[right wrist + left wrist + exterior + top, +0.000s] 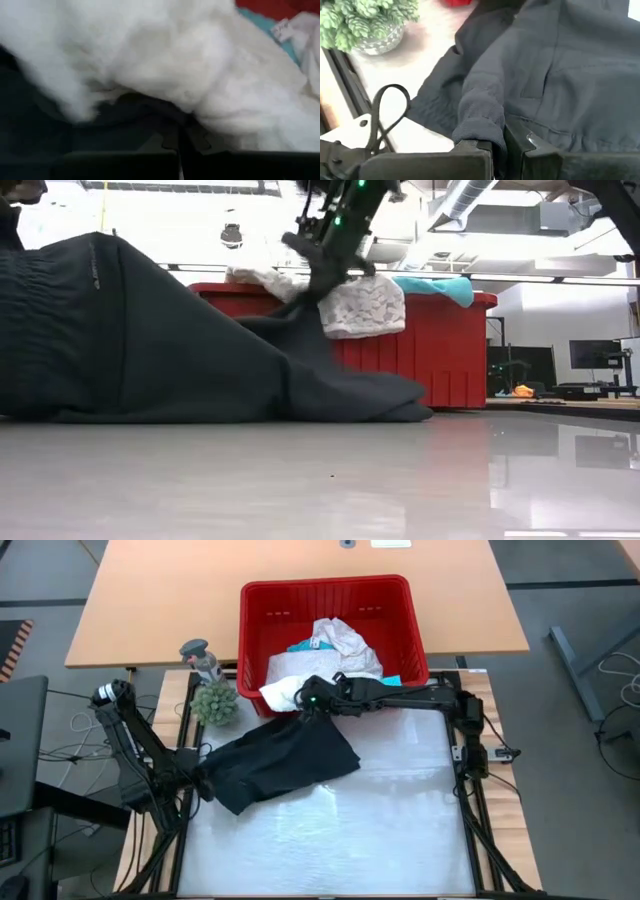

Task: Fold Laundry from Bin
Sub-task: Fold the black shorts

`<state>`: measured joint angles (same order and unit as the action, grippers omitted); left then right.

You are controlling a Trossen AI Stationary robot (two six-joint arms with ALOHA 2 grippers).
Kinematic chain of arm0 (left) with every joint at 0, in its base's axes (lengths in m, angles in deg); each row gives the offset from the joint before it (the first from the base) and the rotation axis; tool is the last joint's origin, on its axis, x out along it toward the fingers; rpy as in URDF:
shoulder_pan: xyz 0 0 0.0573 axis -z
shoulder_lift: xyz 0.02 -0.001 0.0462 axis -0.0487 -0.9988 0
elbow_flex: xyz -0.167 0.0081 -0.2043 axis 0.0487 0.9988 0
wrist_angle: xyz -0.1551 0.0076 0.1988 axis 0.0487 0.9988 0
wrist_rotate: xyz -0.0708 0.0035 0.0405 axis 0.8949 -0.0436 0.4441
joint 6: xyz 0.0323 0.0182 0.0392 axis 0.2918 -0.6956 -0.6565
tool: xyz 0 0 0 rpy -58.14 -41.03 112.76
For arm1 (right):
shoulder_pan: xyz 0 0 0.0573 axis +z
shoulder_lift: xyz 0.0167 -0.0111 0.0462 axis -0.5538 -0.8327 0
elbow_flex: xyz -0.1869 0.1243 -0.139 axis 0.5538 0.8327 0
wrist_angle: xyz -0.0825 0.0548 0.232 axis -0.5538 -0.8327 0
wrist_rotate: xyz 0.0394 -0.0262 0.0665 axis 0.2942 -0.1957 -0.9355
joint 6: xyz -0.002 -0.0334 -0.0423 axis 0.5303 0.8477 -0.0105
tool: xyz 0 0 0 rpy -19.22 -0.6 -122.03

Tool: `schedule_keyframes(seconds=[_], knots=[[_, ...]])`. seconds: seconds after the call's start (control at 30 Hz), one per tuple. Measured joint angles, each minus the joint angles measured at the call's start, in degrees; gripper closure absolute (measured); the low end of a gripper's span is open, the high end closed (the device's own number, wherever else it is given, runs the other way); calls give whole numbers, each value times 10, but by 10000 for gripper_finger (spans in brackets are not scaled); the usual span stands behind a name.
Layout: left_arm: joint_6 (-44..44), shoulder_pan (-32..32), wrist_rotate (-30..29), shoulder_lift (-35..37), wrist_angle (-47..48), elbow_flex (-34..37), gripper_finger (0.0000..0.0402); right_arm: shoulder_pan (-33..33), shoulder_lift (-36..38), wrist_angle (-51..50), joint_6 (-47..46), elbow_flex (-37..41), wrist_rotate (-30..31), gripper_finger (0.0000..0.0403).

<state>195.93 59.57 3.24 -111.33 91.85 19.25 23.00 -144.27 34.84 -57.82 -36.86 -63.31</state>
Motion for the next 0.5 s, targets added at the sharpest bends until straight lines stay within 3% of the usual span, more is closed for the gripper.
schedule_keyframes(seconds=[0.23, 0.5], knots=[[-35, -11, 17, -13, -8, 8, 399, 2, -8, -23, -22, -1, 78, 383], [-74, -19, 21, -24, -20, 10, 352, 8, -4, -36, -18, -1, 76, 289]])
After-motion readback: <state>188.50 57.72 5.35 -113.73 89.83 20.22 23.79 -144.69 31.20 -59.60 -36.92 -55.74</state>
